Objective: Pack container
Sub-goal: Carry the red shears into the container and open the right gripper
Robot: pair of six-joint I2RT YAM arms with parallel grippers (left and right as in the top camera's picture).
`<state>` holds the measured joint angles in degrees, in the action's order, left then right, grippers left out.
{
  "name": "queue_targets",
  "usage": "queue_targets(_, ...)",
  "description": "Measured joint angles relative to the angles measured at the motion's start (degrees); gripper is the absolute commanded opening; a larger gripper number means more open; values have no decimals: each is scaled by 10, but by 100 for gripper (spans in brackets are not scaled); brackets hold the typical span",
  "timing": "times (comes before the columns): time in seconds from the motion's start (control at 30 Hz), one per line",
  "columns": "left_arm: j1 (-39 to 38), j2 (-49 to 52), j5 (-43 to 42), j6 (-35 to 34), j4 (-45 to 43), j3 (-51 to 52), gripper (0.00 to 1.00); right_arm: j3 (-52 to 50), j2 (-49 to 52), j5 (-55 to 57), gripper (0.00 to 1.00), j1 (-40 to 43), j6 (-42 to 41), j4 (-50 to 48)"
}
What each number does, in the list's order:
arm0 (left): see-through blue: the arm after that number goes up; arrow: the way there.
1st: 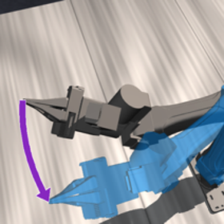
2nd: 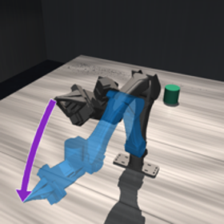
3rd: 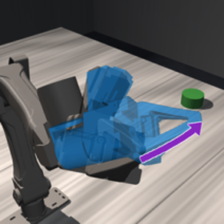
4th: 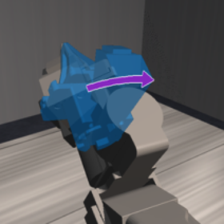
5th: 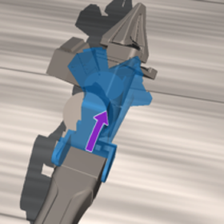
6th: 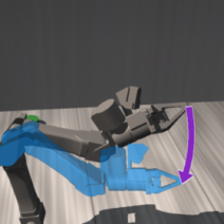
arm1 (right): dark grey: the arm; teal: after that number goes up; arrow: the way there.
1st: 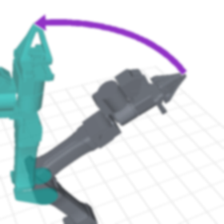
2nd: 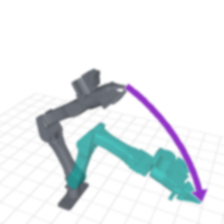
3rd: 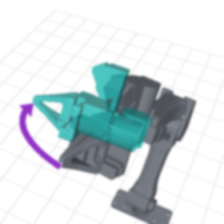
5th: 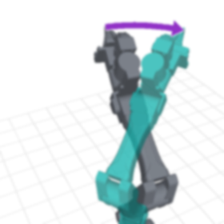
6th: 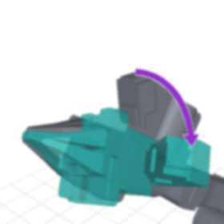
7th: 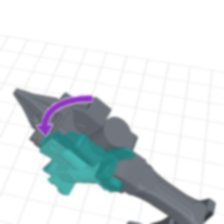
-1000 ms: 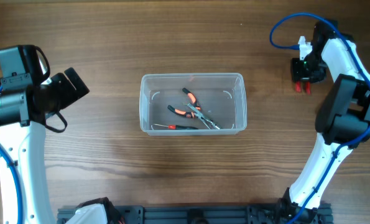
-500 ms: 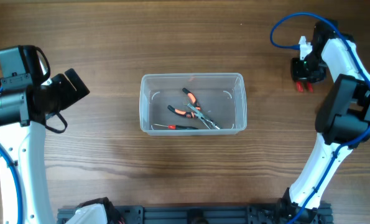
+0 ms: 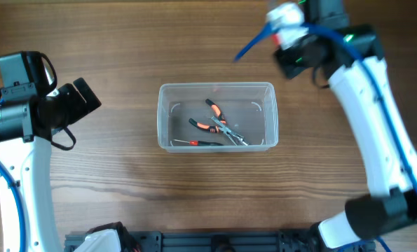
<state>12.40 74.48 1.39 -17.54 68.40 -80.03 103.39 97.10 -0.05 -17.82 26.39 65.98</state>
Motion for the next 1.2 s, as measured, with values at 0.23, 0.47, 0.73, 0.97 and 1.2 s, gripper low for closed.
queue_targets(0.23,0,0,0,0,0,0,100,-63,32,-21,4,-156,114,31)
queue_targets(0.47,0,0,0,0,0,0,100,-206,92,-27,4,-124,158,-101)
queue_targets(0.73,0,0,0,0,0,0,100,-231,104,-47,14,-40,203,-124)
queue_targets(0.97,0,0,0,0,0,0,100,-231,104,-64,35,-38,211,-128)
queue_targets(1.2,0,0,0,0,0,0,100,-218,104,-63,37,-38,158,-121)
